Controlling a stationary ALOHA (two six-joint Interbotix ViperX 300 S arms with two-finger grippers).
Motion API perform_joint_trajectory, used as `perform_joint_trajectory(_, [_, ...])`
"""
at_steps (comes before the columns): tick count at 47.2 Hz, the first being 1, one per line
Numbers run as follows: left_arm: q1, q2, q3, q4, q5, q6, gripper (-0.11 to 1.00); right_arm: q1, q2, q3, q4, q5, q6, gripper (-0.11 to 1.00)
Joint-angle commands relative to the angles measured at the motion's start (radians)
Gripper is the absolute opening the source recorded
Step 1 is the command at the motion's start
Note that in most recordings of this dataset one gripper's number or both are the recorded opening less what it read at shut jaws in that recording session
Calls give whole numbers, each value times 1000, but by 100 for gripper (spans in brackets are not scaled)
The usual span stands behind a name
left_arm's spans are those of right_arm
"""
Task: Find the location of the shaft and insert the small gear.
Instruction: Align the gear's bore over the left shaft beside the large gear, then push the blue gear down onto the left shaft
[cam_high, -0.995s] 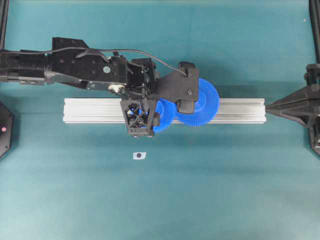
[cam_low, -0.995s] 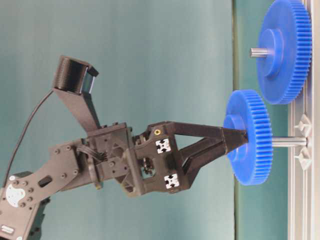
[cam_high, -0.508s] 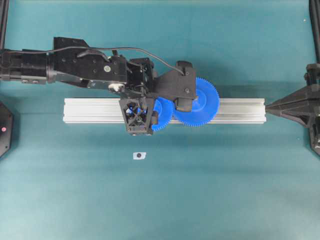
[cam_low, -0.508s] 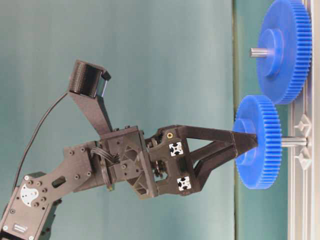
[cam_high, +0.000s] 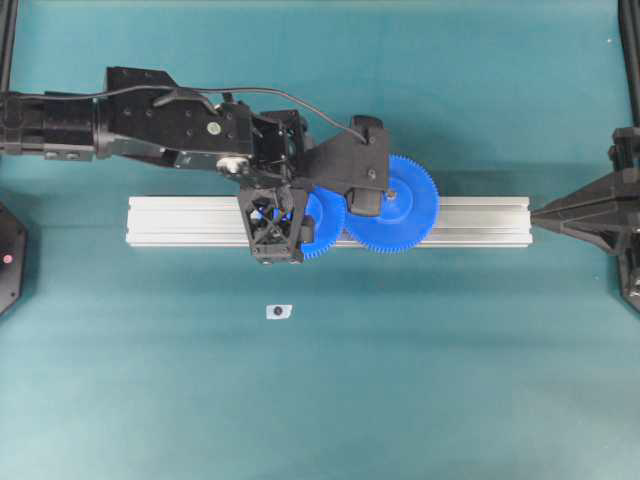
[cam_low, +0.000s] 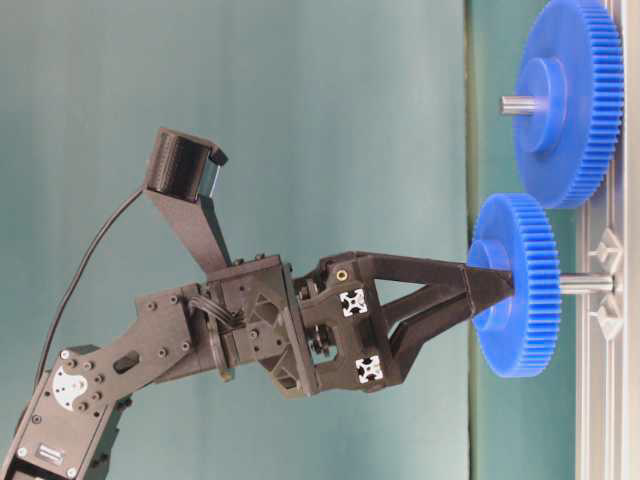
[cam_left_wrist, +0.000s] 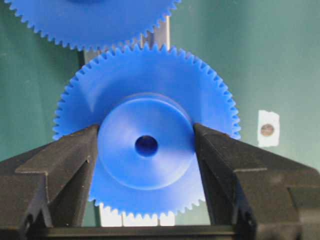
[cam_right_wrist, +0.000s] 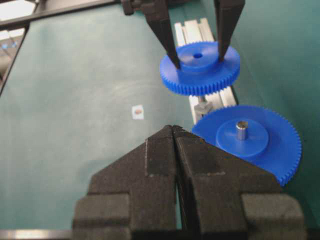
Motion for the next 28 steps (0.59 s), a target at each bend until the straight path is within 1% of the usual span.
perform_joint_trajectory(1, [38,-15,-12,8,2,6,63,0,6,-11,2,-9,9,0])
perform_joint_trajectory(12, [31,-15,-18,8,0,-8,63,0,6,-11,2,-9,9,0])
perform_joint_trajectory(28, [9,-15,-20,8,0,-6,63,0,6,-11,2,-9,9,0])
